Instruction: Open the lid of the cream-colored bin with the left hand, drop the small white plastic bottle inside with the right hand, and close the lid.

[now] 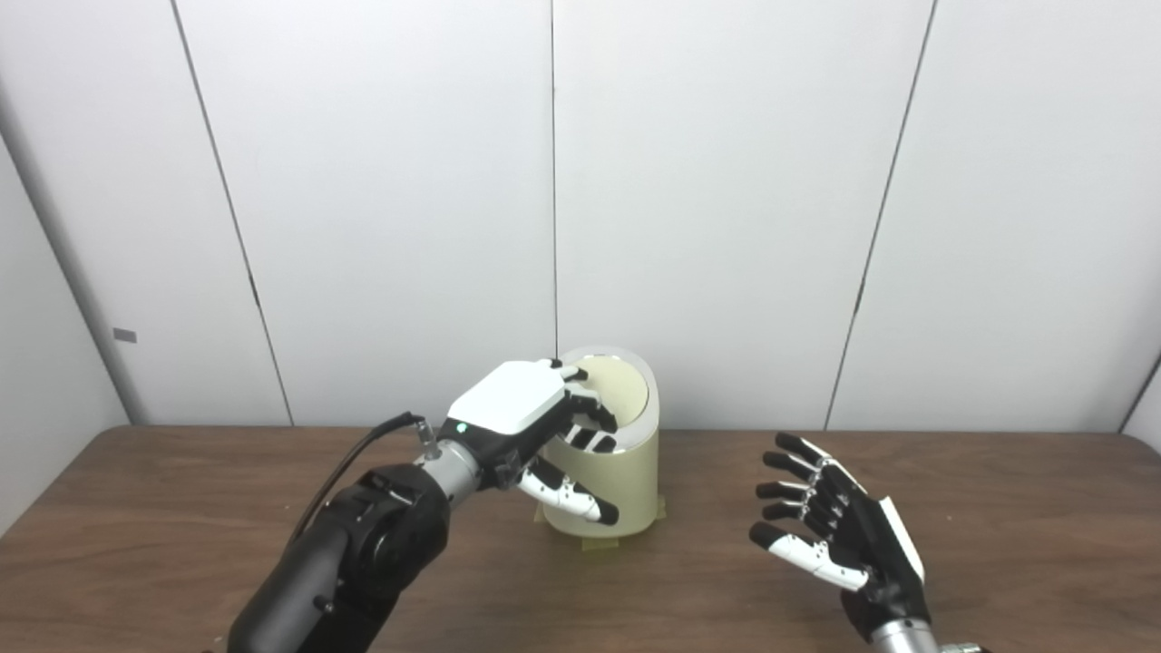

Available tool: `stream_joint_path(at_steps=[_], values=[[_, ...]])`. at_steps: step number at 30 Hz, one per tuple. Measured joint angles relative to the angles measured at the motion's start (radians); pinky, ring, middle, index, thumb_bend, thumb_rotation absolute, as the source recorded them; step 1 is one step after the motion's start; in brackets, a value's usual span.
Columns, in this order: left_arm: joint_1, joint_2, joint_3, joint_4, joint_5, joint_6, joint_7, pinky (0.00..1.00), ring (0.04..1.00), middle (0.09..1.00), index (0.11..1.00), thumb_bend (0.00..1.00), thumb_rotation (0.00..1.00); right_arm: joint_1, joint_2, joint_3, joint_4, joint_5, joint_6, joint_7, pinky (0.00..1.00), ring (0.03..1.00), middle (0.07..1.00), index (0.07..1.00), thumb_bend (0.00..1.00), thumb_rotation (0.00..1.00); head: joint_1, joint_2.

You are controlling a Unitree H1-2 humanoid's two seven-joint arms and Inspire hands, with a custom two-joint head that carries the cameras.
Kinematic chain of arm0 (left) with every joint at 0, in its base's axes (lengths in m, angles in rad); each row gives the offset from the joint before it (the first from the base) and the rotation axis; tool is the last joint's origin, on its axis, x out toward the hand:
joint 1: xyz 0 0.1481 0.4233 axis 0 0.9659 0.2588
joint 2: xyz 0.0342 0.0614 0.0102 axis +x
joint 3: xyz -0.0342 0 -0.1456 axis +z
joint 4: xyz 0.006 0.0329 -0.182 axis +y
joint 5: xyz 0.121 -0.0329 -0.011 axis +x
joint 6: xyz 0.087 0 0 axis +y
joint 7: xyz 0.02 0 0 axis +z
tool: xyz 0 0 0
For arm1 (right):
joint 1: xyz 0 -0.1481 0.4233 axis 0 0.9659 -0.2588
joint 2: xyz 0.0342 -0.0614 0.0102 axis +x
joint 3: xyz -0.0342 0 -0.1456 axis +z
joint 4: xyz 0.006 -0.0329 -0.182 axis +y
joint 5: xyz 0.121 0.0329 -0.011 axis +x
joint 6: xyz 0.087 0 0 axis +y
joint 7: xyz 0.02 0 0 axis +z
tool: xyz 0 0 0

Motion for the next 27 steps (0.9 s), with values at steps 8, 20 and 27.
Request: stream_joint_path(at_steps=[8, 20, 27], values=[[0.011, -0.017, -0.015, 0.037, 0.009, 0.002, 0.037, 1.0, 1.0, 0.802, 0.767, 0.93, 0.45, 0.0, 0.0, -0.001, 0.001, 0.006, 0.0, 0.0, 0.56, 0.658, 0.781, 0.805, 0.87, 0.3, 0.0, 0.0], [0.103, -0.055, 0.073, 0.037, -0.085, -0.041, 0.164, 0.99, 0.942, 0.813, 0.785, 0.78, 0.4, 0.001, 0.0, 0.0, 0.0, 0.004, 0.0, -0.001, 0.57, 0.664, 0.782, 0.801, 0.86, 0.29, 0.0, 0.0], [0.261, -0.127, 0.251, 0.005, -0.231, -0.138, 0.356, 0.81, 0.898, 0.832, 0.798, 0.67, 0.37, 0.001, -0.001, -0.001, 0.003, 0.001, -0.001, -0.003, 0.61, 0.659, 0.774, 0.798, 0.86, 0.27, 0.005, -0.005]])
